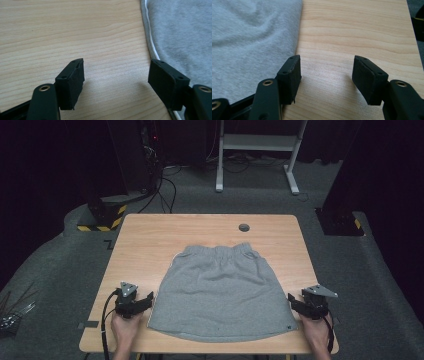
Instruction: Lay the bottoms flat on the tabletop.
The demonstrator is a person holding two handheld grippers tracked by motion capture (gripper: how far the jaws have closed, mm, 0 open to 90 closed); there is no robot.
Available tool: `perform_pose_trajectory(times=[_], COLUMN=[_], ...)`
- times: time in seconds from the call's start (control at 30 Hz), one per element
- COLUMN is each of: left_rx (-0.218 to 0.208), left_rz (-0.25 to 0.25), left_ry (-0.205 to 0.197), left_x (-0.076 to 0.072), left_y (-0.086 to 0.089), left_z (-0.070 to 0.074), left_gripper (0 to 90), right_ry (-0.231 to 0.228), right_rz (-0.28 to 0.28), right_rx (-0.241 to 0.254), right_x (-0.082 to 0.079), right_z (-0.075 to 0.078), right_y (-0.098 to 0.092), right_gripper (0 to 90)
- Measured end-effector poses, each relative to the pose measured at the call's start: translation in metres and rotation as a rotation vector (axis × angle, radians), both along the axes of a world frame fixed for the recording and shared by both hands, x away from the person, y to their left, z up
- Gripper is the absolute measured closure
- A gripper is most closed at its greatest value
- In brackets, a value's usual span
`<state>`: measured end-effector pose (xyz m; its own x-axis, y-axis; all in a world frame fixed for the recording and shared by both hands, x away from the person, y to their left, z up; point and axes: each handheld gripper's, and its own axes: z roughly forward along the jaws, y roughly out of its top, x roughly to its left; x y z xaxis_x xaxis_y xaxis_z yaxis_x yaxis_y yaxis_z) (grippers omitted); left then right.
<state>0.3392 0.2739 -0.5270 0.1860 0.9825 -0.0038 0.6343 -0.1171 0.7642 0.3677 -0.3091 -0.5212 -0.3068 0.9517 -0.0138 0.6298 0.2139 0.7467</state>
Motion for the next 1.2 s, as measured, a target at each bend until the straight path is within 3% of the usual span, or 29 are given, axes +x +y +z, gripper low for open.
perform_pose_trajectory(times=[0.1, 0.33, 1.2], left_rx=[-0.002, 0.01, 0.007], left_rz=[0.005, 0.013, 0.029], left_ry=[0.017, 0.027, 0.026], left_x=[0.0011, 0.0041, 0.0041], left_y=[-0.0007, 0.0004, 0.001], left_z=[-0.0009, -0.0013, -0.0014], left_gripper=[28.8, 27.6, 27.5], right_ry=[0.013, 0.023, 0.023], right_rz=[-0.006, -0.021, -0.013], right_rx=[-0.023, -0.009, -0.007], right_x=[0.0018, 0.0041, 0.0038], right_z=[-0.0007, -0.001, -0.0009], right_y=[0.0005, -0.0023, -0.0016], right_gripper=[38.3, 35.1, 37.8])
